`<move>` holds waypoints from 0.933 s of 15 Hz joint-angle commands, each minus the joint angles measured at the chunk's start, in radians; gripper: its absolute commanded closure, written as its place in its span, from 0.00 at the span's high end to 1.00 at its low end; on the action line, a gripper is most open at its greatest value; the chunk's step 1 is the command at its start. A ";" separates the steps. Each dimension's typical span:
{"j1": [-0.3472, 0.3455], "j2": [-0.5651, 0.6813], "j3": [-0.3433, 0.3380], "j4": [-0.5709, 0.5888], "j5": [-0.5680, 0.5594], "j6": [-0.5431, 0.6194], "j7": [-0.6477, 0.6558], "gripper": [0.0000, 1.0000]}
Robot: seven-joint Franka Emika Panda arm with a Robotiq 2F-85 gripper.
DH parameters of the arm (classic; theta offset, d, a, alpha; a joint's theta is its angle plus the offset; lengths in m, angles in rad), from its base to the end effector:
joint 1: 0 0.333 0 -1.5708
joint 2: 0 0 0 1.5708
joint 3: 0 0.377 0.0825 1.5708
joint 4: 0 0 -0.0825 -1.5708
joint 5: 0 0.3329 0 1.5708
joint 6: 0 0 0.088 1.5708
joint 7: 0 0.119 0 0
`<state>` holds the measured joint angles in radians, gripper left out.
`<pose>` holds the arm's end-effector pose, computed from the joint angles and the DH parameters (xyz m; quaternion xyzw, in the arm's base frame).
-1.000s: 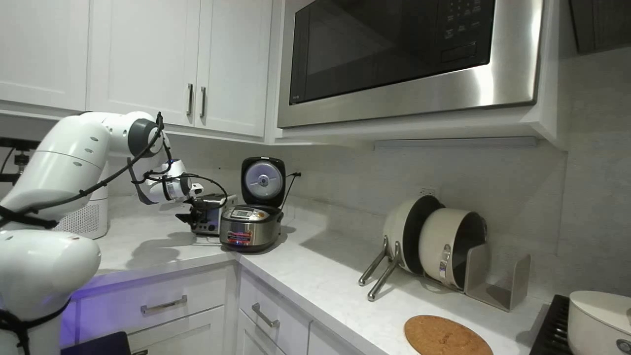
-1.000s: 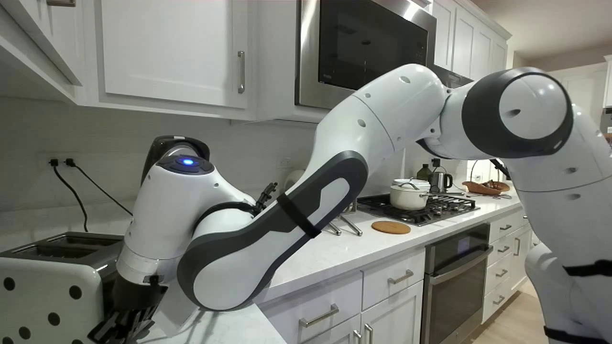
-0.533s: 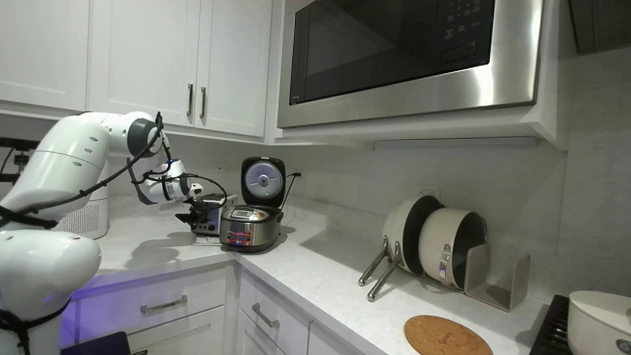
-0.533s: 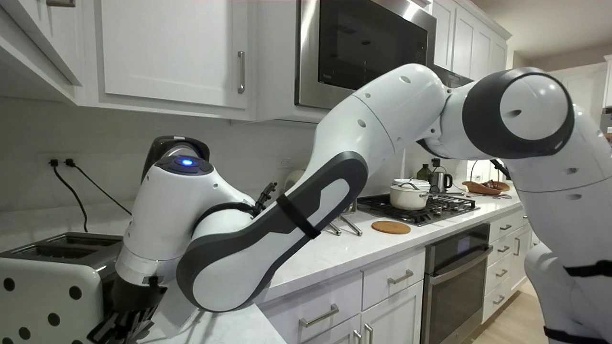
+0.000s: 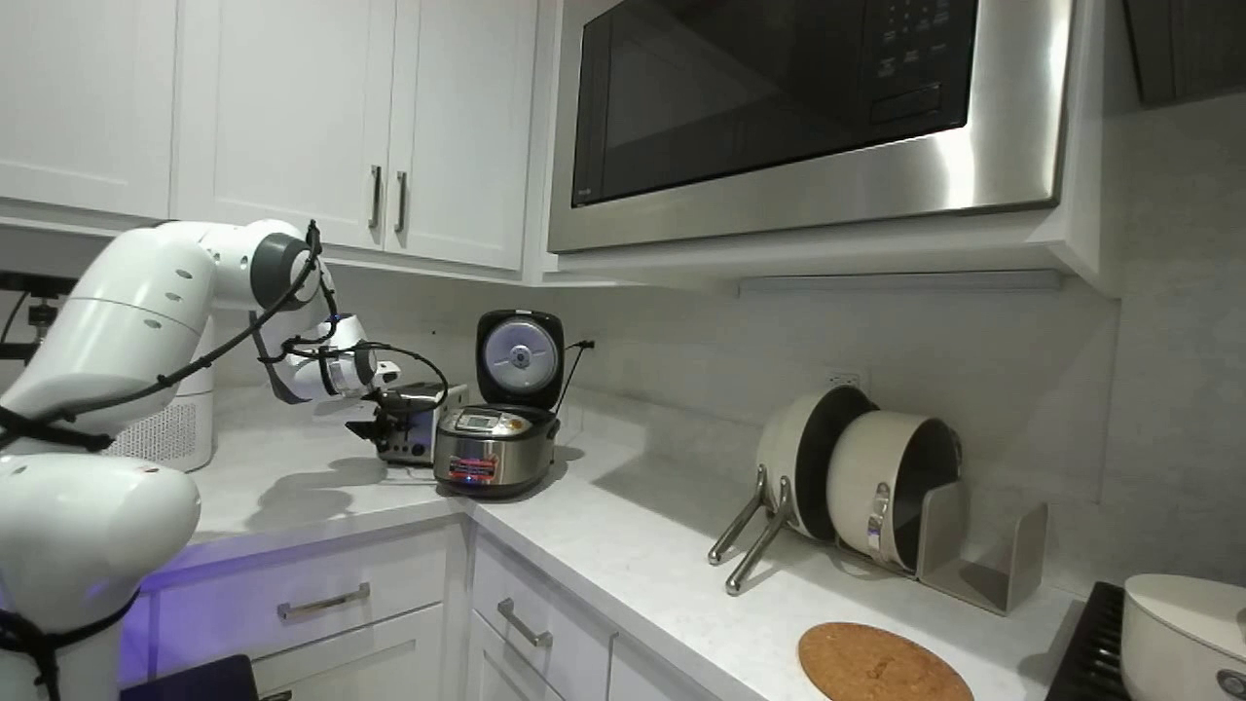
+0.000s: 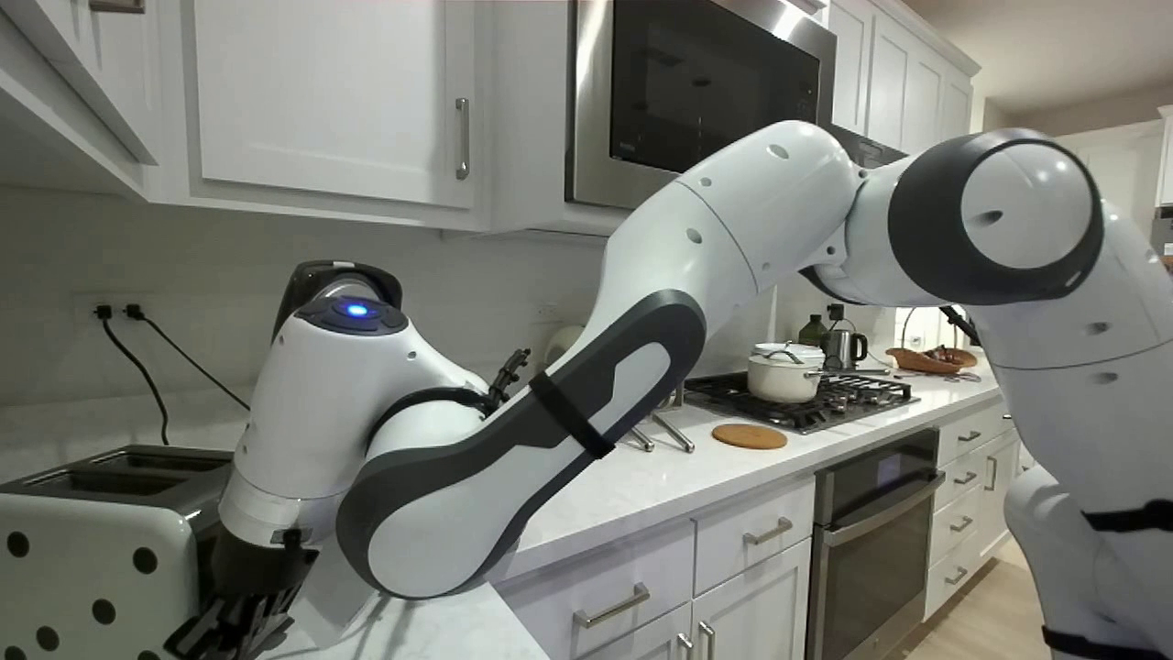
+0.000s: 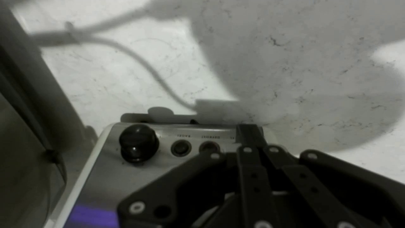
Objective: Push the lever on the toaster upwards
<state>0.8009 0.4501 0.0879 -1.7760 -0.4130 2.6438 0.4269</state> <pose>0.4296 0.5271 0.4259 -0.9010 -0.3636 -0.2339 0.0343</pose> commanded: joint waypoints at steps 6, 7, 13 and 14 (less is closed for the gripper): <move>-0.012 -0.005 0.021 0.028 0.046 -0.072 -0.060 0.00; -0.015 -0.011 0.028 0.025 0.054 -0.088 -0.070 0.00; -0.046 -0.071 0.058 0.006 0.090 -0.231 -0.145 0.00; -0.055 -0.082 0.067 0.005 0.097 -0.252 -0.154 0.00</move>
<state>0.7791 0.4170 0.1197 -1.7631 -0.3513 2.4711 0.3240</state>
